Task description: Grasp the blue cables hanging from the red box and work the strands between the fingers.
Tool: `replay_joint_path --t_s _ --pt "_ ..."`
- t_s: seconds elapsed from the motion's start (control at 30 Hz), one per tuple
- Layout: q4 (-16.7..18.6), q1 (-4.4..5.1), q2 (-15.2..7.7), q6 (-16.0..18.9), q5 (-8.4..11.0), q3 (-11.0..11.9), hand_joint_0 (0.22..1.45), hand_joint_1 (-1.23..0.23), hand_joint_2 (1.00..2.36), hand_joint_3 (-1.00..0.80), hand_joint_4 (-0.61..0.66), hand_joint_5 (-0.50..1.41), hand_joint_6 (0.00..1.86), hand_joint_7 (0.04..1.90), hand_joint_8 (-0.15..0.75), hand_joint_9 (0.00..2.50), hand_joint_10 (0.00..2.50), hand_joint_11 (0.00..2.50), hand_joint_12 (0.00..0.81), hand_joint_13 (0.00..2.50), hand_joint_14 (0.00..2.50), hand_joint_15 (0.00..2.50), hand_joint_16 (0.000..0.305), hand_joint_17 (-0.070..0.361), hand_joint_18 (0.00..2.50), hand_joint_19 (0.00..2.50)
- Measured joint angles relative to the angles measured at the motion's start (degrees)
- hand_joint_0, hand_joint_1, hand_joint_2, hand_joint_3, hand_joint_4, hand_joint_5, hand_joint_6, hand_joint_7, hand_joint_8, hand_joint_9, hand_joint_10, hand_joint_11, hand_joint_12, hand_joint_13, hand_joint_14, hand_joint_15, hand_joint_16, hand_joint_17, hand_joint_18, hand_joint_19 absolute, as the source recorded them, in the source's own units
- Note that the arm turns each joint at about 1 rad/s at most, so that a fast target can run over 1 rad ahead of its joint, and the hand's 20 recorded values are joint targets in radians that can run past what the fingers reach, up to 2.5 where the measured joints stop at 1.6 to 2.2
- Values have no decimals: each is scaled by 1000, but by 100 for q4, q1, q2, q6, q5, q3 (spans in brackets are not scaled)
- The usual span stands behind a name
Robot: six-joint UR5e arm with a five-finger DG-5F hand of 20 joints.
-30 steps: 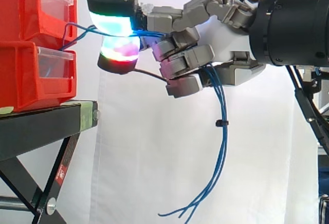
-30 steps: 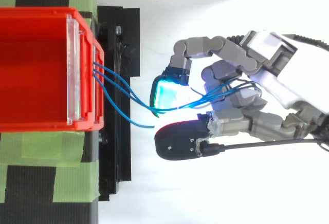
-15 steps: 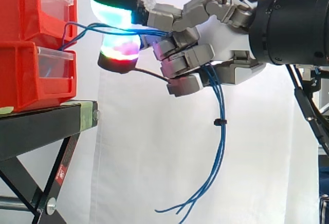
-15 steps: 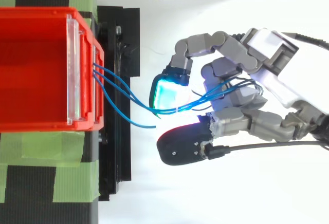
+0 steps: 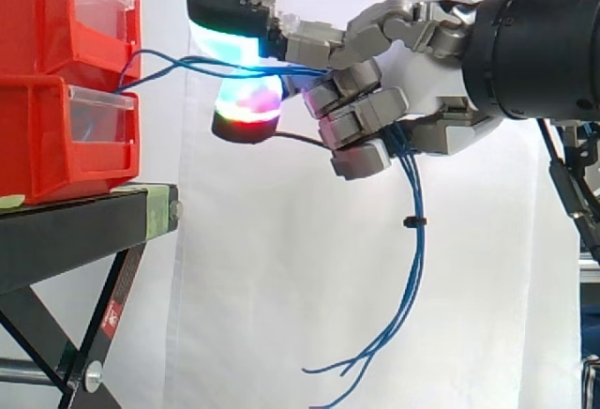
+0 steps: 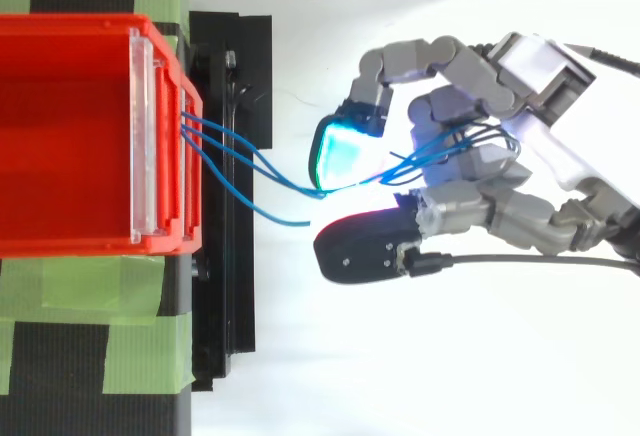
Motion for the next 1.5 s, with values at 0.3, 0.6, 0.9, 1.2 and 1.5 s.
replay_joint_path --t_s 0.3,0.6,0.9,1.2,1.5 --pt "169 40 2 -119 373 0 886 -718 1014 -624 265 -126 1108 1196 350 908 2500 1993 431 1023 2500 1295 63 142 1391 1652" --pt "292 70 2 -174 397 0 892 -641 1024 -190 258 -170 1314 1172 350 908 2500 1993 431 1023 2500 1295 63 142 1391 1652" --pt "619 152 0 -497 419 0 955 -489 1015 -286 273 145 421 1301 350 908 2500 1993 431 1023 2500 1295 63 142 1391 1652" --pt "666 197 0 -593 495 -1 773 -561 1011 -748 270 32 434 1332 350 908 2500 1993 431 1023 2500 1295 63 142 1391 1652" --pt "668 232 -2 -610 501 -2 823 -765 1003 -917 276 -188 798 1211 350 908 2500 1993 431 1023 2500 1295 63 142 1391 1652"
